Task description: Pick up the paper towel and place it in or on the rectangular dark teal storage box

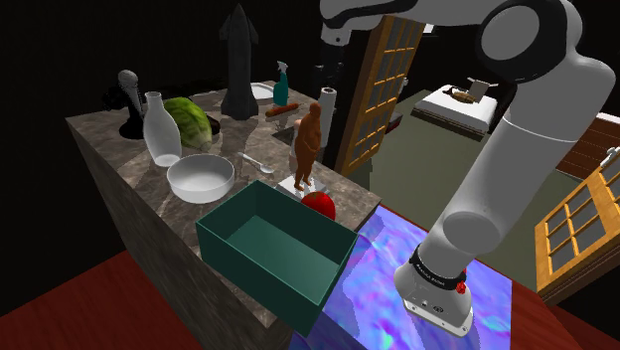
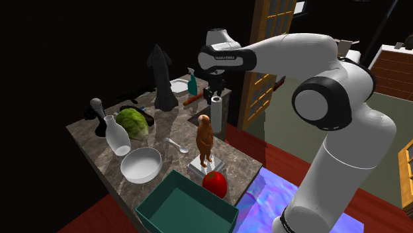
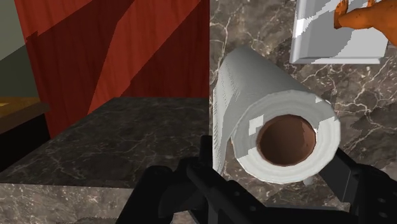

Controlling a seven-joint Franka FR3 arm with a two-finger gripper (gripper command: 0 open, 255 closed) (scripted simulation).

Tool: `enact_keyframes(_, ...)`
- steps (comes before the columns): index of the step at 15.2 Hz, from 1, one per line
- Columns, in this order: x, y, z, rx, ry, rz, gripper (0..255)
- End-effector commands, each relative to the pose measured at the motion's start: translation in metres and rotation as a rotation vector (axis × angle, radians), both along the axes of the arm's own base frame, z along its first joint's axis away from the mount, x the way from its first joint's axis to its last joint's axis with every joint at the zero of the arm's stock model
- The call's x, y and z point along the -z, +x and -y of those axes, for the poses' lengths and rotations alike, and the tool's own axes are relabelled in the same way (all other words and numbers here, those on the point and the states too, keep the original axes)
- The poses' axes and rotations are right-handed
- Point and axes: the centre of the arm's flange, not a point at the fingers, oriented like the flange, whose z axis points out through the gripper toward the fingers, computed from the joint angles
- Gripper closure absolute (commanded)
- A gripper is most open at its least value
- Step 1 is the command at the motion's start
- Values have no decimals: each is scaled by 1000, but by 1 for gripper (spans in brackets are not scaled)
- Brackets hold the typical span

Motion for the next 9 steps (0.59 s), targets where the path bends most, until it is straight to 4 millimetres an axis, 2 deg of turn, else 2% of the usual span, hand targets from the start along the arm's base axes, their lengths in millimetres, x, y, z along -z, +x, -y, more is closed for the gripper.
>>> enact_keyframes(1,-12,1,0,0,0,0,255)
enact_keyframes(9,-54,1,0,0,0,0,255)
